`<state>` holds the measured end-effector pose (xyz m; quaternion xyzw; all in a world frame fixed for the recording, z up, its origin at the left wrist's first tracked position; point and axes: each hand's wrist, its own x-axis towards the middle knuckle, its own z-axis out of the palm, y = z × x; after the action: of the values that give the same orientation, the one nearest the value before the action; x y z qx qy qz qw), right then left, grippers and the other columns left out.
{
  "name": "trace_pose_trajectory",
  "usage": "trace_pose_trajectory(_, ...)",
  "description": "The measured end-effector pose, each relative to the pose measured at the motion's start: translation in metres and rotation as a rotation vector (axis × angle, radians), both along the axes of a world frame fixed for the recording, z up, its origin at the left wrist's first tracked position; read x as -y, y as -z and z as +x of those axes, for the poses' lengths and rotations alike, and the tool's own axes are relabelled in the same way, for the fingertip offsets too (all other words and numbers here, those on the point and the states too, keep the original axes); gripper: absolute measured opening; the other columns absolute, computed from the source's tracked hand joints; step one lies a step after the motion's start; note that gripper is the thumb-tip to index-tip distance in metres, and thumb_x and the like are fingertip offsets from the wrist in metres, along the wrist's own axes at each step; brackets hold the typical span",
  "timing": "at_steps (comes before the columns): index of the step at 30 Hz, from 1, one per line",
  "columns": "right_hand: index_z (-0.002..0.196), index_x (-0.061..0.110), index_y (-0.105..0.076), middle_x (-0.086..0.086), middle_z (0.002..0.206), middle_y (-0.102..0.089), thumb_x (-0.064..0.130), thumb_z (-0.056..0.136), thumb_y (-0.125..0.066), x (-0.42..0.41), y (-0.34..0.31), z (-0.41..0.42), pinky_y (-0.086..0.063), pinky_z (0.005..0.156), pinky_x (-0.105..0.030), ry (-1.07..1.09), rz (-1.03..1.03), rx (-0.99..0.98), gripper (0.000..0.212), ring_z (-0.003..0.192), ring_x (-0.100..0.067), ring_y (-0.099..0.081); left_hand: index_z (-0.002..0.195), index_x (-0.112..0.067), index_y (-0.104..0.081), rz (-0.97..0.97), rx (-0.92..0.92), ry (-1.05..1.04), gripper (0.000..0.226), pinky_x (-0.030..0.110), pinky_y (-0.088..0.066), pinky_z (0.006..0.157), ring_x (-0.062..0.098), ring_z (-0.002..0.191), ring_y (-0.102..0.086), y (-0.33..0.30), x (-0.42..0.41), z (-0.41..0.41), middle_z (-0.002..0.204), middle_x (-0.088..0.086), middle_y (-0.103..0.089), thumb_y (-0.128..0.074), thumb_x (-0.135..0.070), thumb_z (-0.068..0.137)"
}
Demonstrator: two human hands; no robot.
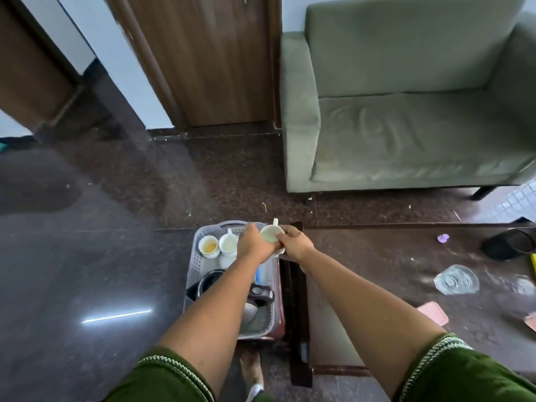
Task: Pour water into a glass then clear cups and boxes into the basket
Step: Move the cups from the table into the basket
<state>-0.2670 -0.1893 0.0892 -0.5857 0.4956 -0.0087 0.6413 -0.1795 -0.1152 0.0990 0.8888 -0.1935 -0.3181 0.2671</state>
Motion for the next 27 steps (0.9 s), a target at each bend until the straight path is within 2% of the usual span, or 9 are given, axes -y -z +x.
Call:
trace_pose_trajectory(3, 0.13, 0.026, -0.058, -0.007, 0.118, -0.061, 0.019, 0.096, -0.047, -0.005, 0.01, 0.036, -0.059, 0.089, -0.043, -0.041, -0.003, -0.055, 0.037, 0.102, -0.025, -0.063, 0.111, -0.019, -0.048, 0.029, -0.14, 0.02, 0.057, 0.031, -0.049, 0.077, 0.025, 0.101, -0.062, 0.016, -0.004, 0.036, 0.109, 0.004, -0.063, -0.074, -0.044, 0.067)
trace_pose_trajectory(7, 0.141, 0.024, -0.049, -0.016, 0.134, -0.059, 0.008, 0.092, -0.047, -0.007, 0.047, 0.079, -0.051, 0.099, -0.042, -0.2, -0.131, -0.231, 0.052, 0.117, -0.033, -0.06, 0.119, -0.022, -0.048, 0.054, -0.328, -0.02, 0.062, 0.04, -0.055, 0.091, 0.022, 0.1, -0.062, 0.054, -0.007, 0.08, 0.109, 0.004, -0.064, -0.06, -0.038, 0.06)
trace_pose_trajectory(9, 0.147, 0.02, -0.042, -0.02, 0.142, -0.048, 0.004, 0.093, -0.047, -0.007, 0.061, 0.097, -0.046, 0.103, -0.035, -0.259, -0.179, -0.3, 0.056, 0.124, -0.035, -0.054, 0.124, -0.023, -0.047, 0.074, -0.422, -0.033, 0.068, 0.04, -0.055, 0.093, 0.02, 0.101, -0.062, 0.076, -0.007, 0.098, 0.107, 0.003, -0.065, -0.062, -0.032, 0.058)
trace_pose_trajectory(12, 0.152, 0.025, -0.032, -0.018, 0.149, -0.026, 0.001, 0.094, -0.043, -0.006, 0.086, 0.115, -0.045, 0.089, -0.028, -0.221, -0.129, -0.381, 0.064, 0.119, -0.036, -0.054, 0.131, -0.024, -0.043, 0.085, -0.517, -0.009, 0.07, 0.04, -0.054, 0.093, 0.022, 0.103, -0.061, 0.098, -0.007, 0.113, 0.108, 0.007, -0.065, -0.061, -0.016, 0.063)
trace_pose_trajectory(17, 0.157, 0.024, -0.02, -0.009, 0.158, -0.016, -0.004, 0.09, -0.04, -0.009, 0.115, 0.132, -0.049, 0.09, -0.032, -0.245, -0.117, -0.405, 0.075, 0.128, -0.034, -0.049, 0.145, -0.021, -0.032, 0.168, -0.445, 0.111, 0.079, 0.033, -0.047, 0.08, 0.028, 0.112, -0.054, 0.125, -0.007, 0.121, 0.136, 0.012, -0.044, -0.058, -0.007, 0.072)
trace_pose_trajectory(19, 0.157, 0.026, -0.015, -0.004, 0.162, -0.009, -0.006, 0.091, -0.038, -0.012, 0.119, 0.133, -0.046, 0.085, -0.029, -0.259, -0.117, -0.405, 0.078, 0.134, -0.032, -0.045, 0.149, -0.021, -0.028, 0.207, -0.382, 0.184, 0.076, 0.034, -0.05, 0.087, 0.029, 0.112, -0.056, 0.13, -0.007, 0.12, 0.141, 0.014, -0.038, -0.056, -0.012, 0.08)
trace_pose_trajectory(23, 0.158, 0.03, -0.004, 0.001, 0.166, 0.003, -0.008, 0.09, -0.038, -0.016, 0.125, 0.132, -0.046, 0.084, -0.028, -0.277, -0.096, -0.409, 0.085, 0.139, -0.029, -0.041, 0.155, -0.012, -0.007, 0.266, -0.277, 0.367, 0.072, 0.029, -0.036, 0.103, 0.03, 0.132, -0.041, 0.134, -0.009, 0.119, 0.152, 0.015, -0.014, -0.048, -0.013, 0.095)
trace_pose_trajectory(25, 0.158, 0.029, -0.003, 0.0, 0.166, 0.003, -0.01, 0.089, -0.039, -0.017, 0.125, 0.132, -0.048, 0.091, -0.031, -0.286, -0.099, -0.417, 0.087, 0.141, -0.029, -0.039, 0.153, -0.008, -0.01, 0.247, -0.246, 0.384, 0.07, 0.03, -0.033, 0.107, 0.029, 0.135, -0.036, 0.134, -0.011, 0.117, 0.152, 0.015, -0.014, -0.049, -0.01, 0.095)
trace_pose_trajectory(27, 0.158, 0.026, -0.01, -0.002, 0.165, -0.003, -0.01, 0.087, -0.04, -0.019, 0.123, 0.131, -0.048, 0.096, -0.033, -0.245, -0.111, -0.394, 0.084, 0.139, -0.03, -0.041, 0.148, -0.008, -0.026, 0.202, -0.151, 0.364, 0.061, 0.032, -0.034, 0.106, 0.03, 0.132, -0.036, 0.13, -0.013, 0.114, 0.148, 0.014, -0.023, -0.051, -0.009, 0.092)
